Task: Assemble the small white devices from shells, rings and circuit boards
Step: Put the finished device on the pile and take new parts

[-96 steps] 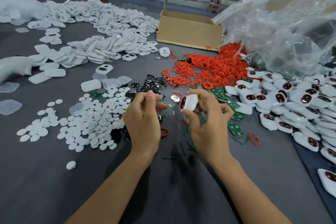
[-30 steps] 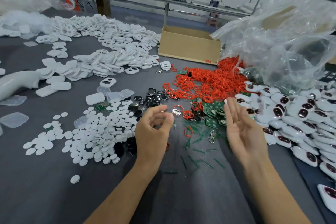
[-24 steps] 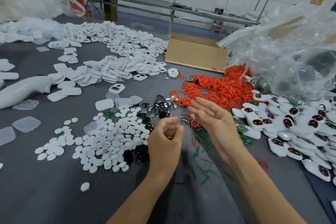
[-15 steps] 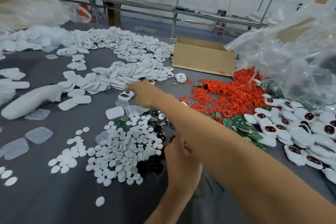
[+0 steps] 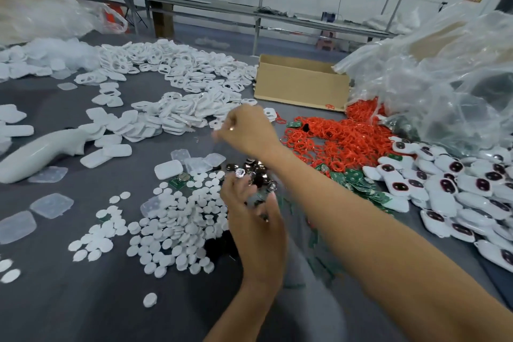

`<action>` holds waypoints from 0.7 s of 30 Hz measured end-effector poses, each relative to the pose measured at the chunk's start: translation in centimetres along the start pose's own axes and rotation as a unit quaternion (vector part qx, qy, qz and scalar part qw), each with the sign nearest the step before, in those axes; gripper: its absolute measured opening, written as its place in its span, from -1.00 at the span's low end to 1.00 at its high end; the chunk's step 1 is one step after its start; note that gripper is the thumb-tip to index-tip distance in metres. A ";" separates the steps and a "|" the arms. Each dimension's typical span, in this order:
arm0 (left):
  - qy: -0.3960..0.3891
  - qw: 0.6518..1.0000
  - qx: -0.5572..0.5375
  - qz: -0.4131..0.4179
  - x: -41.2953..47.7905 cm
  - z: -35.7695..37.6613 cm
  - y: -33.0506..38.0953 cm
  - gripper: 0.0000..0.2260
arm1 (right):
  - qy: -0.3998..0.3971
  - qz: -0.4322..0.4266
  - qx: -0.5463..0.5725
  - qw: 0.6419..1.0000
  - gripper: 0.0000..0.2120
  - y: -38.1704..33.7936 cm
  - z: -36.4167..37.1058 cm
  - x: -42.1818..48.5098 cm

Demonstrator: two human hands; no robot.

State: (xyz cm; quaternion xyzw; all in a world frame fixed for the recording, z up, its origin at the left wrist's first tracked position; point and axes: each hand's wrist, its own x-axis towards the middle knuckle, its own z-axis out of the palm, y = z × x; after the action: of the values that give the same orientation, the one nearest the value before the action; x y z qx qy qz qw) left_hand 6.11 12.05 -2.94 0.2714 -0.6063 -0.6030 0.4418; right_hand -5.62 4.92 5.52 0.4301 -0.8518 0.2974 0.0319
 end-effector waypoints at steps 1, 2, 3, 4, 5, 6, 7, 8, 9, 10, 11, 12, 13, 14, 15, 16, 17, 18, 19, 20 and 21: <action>0.001 1.000 -0.009 -0.007 -0.2 0.0 0.0 -0.45 | 0.021 0.019 0.038 0.999 -0.75 0.8 -1.1 -1.8; -0.016 0.999 -0.038 -0.017 -0.1 0.1 -0.1 -0.44 | 0.042 0.038 0.064 0.996 -0.74 1.5 -1.9 -3.9; -0.037 0.997 -0.059 -0.026 0.0 0.2 -0.2 -0.44 | 0.057 0.059 0.079 0.993 -0.74 2.1 -2.4 -6.1; -0.061 0.996 -0.062 -0.028 0.0 0.3 -0.1 -0.48 | 0.061 0.080 0.084 0.991 -0.73 2.8 -2.5 -8.2; -0.081 0.995 -0.059 -0.030 0.1 0.5 -0.1 -0.53 | 0.059 0.097 0.078 0.990 -0.72 3.4 -2.5 -10.2; -0.095 0.994 -0.047 -0.024 0.1 0.6 -0.2 -0.60 | 0.058 0.109 0.067 0.990 -0.71 3.9 -2.5 -11.8; -0.103 0.994 -0.033 -0.013 0.2 0.7 -0.3 -0.68 | 0.061 0.119 0.057 0.989 -0.71 4.2 -2.5 -13.1; -0.110 0.994 -0.021 -0.006 0.0 0.8 -0.2 -0.74 | 0.067 0.126 0.050 0.988 -0.71 4.6 -2.5 -14.0; -0.117 0.993 -0.011 -0.006 -0.2 0.8 -0.1 -0.77 | 0.071 0.131 0.047 0.988 -0.71 4.9 -2.6 -14.6; -0.122 0.992 -0.002 -0.007 -0.3 0.8 -0.2 -0.79 | 0.069 0.128 0.050 0.988 -0.71 5.1 -2.7 -15.0; -0.126 0.992 0.006 -0.006 -0.3 0.8 -0.3 -0.79 | 0.063 0.118 0.057 0.989 -0.72 5.3 -2.8 -15.3; -0.128 0.992 0.007 -0.007 -0.3 0.7 -0.3 -0.79 | 0.060 0.104 0.065 0.991 -0.74 5.5 -3.0 -15.6; -0.129 0.992 -0.003 -0.016 -0.2 0.6 -0.4 -0.79 | 0.063 0.093 0.075 0.991 -0.77 5.7 -3.1 -15.8; -0.128 0.991 -0.020 -0.035 0.0 0.5 -0.4 -0.80 | 0.075 0.092 0.092 0.989 -0.79 6.0 -3.3 -15.9; -0.127 0.989 -0.046 -0.061 0.0 0.4 -0.4 -0.83 | 0.095 0.098 0.115 0.984 -0.81 6.5 -3.6 -16.0; -0.123 0.986 -0.066 -0.087 0.1 0.5 -0.4 -0.86 | 0.120 0.113 0.133 0.977 -0.84 7.2 -3.9 -15.9; -0.117 0.984 -0.080 -0.106 0.2 0.5 -0.3 -0.89 | 0.143 0.129 0.135 0.972 -0.87 8.1 -4.2 -15.8; -0.114 0.983 -0.082 -0.117 0.2 0.6 -0.3 -0.91 | 0.159 0.147 0.121 0.969 -0.88 9.2 -4.6 -15.6; -0.113 0.982 -0.083 -0.125 0.2 0.6 -0.2 -0.91 | 0.167 0.166 0.100 0.967 -0.88 10.3 -5.0 -15.4; -0.116 0.982 -0.080 -0.127 0.3 0.6 -0.2 -0.92 | 0.173 0.184 0.078 0.964 -0.84 11.3 -5.4 -15.1; -0.124 0.981 -0.079 -0.129 0.3 0.6 -0.1 -0.92 | 0.177 0.198 0.055 0.962 -0.79 12.3 -5.7 -14.9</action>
State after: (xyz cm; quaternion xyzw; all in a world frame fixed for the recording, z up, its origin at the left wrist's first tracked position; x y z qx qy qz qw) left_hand 5.41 12.13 -2.92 0.2346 -0.5668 -0.7297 0.3022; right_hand -6.65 24.14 -0.30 0.1939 -0.8830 0.4158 0.0988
